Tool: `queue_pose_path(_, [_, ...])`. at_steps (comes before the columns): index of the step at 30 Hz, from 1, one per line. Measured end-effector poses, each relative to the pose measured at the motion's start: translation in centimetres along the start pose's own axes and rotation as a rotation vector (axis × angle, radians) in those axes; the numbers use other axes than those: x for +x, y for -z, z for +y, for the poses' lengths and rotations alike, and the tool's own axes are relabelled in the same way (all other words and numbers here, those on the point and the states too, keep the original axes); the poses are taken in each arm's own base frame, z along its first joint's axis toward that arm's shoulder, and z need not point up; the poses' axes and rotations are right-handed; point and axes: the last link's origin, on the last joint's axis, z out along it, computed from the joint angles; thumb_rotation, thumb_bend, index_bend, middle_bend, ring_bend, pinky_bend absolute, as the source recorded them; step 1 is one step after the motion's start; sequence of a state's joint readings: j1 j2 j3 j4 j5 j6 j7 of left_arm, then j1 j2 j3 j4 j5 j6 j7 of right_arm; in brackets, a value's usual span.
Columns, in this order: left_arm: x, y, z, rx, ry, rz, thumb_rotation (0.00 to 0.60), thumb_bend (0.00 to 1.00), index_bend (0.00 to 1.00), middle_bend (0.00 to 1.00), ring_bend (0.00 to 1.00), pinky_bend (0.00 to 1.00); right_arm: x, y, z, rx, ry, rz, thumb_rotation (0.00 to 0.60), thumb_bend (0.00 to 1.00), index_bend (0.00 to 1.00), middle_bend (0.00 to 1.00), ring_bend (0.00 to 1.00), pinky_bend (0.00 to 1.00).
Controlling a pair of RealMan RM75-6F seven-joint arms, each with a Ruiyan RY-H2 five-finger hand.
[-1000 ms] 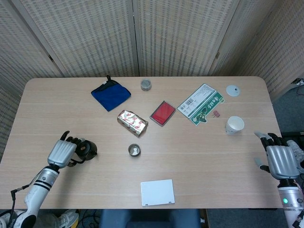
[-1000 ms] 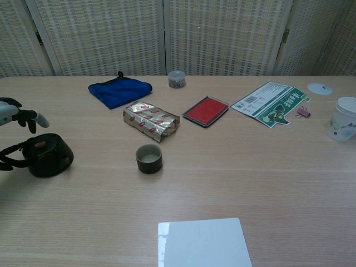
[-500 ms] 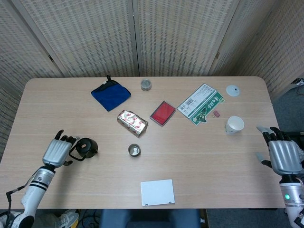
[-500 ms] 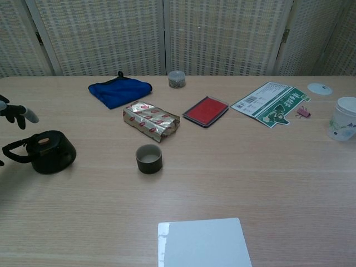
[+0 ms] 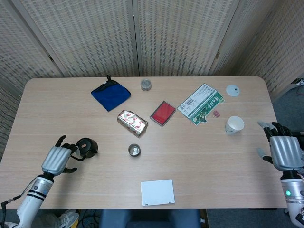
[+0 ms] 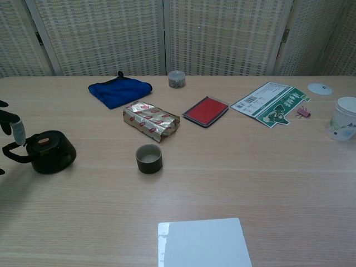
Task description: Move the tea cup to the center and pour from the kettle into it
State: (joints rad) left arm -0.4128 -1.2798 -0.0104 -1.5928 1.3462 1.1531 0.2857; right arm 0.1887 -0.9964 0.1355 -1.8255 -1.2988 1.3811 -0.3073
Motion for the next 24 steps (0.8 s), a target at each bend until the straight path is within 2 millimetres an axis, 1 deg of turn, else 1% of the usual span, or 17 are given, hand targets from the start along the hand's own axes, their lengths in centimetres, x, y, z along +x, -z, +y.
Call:
queue_pose_path(6, [-0.5, -0.4, 0.8, -0.013, 0.017, 0.007, 0.600, 0.05, 0.41, 0.38, 0.34, 0.03, 0.0, 0.2, 0.2, -0.010, 0.000, -0.005, 0.600, 0.21, 0.19, 0.25, 0.14, 0.24])
queue_pose_path(12, [-0.9, -0.6, 1.3, -0.021, -0.016, 0.003, 0.600, 0.05, 0.39, 0.38, 0.34, 0.02, -0.1, 0.3, 0.4, -0.016, -0.003, -0.008, 0.600, 0.21, 0.19, 0.25, 0.14, 0.24])
queue_pose_path(24, [-1.5, -0.6, 1.1, -0.010, -0.064, -0.021, 0.600, 0.05, 0.40, 0.40, 0.34, 0.01, -0.3, 0.4, 0.6, -0.020, -0.006, -0.014, 0.600, 0.21, 0.19, 0.25, 0.14, 0.24])
